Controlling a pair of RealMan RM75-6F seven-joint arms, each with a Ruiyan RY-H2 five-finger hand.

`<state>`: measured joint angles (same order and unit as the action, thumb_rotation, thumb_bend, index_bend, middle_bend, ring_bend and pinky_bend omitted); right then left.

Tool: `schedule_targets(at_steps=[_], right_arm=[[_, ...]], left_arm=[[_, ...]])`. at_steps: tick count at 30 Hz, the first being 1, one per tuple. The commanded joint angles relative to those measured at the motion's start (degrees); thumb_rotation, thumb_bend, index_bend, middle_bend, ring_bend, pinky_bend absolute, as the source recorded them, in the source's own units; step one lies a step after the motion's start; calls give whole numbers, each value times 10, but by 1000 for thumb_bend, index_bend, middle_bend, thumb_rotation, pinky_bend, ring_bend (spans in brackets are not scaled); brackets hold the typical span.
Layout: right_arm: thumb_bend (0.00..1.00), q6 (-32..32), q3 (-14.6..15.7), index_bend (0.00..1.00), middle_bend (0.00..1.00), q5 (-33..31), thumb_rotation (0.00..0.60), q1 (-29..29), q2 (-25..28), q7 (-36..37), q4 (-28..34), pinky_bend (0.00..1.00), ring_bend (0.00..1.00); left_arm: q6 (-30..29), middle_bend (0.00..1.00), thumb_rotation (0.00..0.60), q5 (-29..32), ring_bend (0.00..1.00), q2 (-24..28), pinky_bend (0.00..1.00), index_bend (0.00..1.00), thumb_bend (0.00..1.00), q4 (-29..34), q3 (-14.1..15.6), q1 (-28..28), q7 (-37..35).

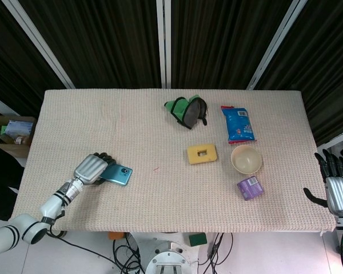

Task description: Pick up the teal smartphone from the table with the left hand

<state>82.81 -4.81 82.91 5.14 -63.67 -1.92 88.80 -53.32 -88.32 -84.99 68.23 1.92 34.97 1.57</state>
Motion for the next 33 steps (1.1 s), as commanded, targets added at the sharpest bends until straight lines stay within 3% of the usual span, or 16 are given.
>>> schedule_targets(at_steps=[1, 6, 12, 24, 26, 28, 30, 33], right_arm=[[239, -1, 0, 0, 0, -2, 600, 0, 2, -1, 1, 0, 0], [238, -3, -2, 0, 0, -5, 600, 1, 3, -2, 2, 0, 0], [238, -11, -1, 0, 0, -10, 600, 3, -2, 0, -4, 0, 0], [238, -14, -4, 0, 0, -13, 600, 5, -5, 4, -14, 0, 0], [238, -16, -4, 0, 0, -15, 600, 6, -5, 5, -16, 0, 0], [238, -19, -5, 0, 0, -18, 600, 7, -6, 6, -18, 0, 0], [238, -22, -6, 0, 0, -20, 600, 8, -7, 7, -20, 0, 0], [237, -25, -6, 0, 0, -23, 600, 9, -9, 9, -25, 0, 0]], left_arm=[[-13, 408, 600, -8, 273, -12, 417, 376, 343, -14, -3, 3, -25], [-40, 479, 600, -21, 338, -15, 479, 501, 558, -25, -9, 6, -55], [-55, 520, 600, -21, 383, -4, 530, 553, 662, -13, -16, 8, -68], [-19, 570, 600, 4, 432, -6, 584, 585, 670, -21, -41, 40, -89], [4, 580, 600, 14, 441, -5, 592, 538, 668, -21, -45, 51, -91], [31, 567, 600, 26, 442, -3, 594, 406, 651, -19, -51, 65, -88], [41, 483, 600, 36, 441, -9, 593, 205, 598, -23, -60, 75, -81], [30, 290, 600, 47, 363, -30, 545, 55, 482, -45, -77, 82, -70]])
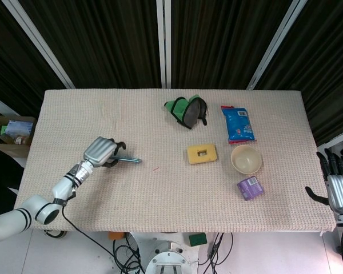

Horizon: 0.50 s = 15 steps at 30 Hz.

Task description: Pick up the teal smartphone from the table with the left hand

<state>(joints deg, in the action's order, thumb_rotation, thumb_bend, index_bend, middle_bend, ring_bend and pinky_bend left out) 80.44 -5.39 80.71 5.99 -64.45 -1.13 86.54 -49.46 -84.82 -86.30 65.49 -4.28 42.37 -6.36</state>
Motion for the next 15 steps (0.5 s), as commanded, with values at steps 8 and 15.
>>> schedule_targets(at_steps=[8, 15], right_arm=[[237, -8, -1, 0, 0, -5, 600, 3, -4, 5, -9, 0, 0], [238, -2, -2, 0, 0, -4, 600, 1, -6, 13, -17, 0, 0]], left_arm=[[-13, 89, 600, 51, 82, -58, 293, 8, 346, -76, -59, 31, 19], [-82, 81, 600, 38, 65, -44, 252, 11, 337, -62, -49, 6, 64]])
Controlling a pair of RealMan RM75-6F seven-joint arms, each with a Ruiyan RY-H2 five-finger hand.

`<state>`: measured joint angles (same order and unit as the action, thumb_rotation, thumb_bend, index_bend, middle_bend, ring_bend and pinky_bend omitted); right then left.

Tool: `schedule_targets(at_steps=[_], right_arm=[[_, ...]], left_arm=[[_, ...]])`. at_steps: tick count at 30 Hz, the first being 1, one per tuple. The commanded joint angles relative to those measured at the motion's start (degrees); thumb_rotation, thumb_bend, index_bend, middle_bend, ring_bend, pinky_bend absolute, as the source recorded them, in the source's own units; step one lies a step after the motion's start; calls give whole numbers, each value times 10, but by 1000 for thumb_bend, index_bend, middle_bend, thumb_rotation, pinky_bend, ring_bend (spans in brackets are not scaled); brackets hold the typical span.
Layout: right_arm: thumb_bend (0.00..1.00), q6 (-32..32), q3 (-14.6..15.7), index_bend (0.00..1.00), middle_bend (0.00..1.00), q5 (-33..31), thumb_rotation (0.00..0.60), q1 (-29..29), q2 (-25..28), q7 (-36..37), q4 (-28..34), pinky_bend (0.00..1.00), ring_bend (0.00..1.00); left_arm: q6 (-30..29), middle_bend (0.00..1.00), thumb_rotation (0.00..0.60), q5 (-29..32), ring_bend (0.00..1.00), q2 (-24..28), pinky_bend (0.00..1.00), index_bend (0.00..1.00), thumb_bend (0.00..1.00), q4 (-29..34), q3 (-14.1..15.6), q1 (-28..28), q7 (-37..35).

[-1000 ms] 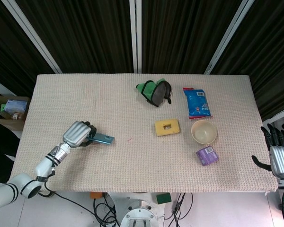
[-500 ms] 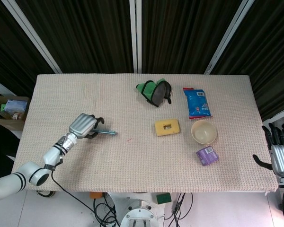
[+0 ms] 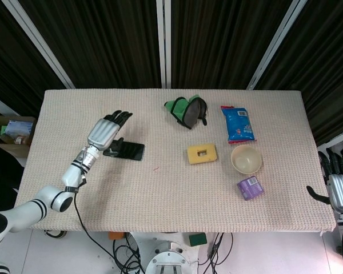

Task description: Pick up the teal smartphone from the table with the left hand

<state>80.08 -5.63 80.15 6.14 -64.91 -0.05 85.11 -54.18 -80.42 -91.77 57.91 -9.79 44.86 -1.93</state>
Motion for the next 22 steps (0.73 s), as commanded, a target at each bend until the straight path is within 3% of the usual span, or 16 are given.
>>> schedule_targets(at_steps=[1, 9, 14, 22], right_arm=[[238, 3, 0, 0, 0, 3, 600, -1, -3, 3, -5, 0, 0], [234, 50, 3, 0, 0, 34, 600, -12, -41, 37, -68, 0, 0], [212, 54, 12, 0, 0, 38, 600, -20, -50, 35, -94, 0, 0], [211, 50, 23, 0, 0, 34, 600, -33, -49, 19, -93, 0, 0]], left_arm=[[-49, 81, 600, -6, 65, 17, 250, 12, 327, 22, 8, -28, 27], [-211, 85, 592, -3, 66, 95, 236, 79, 160, 147, 50, -164, 84], [-292, 101, 443, -5, 62, 130, 198, 104, 124, 186, 95, -257, 89], [-343, 101, 375, -31, 59, 158, 197, 99, 124, 206, 131, -325, 68]])
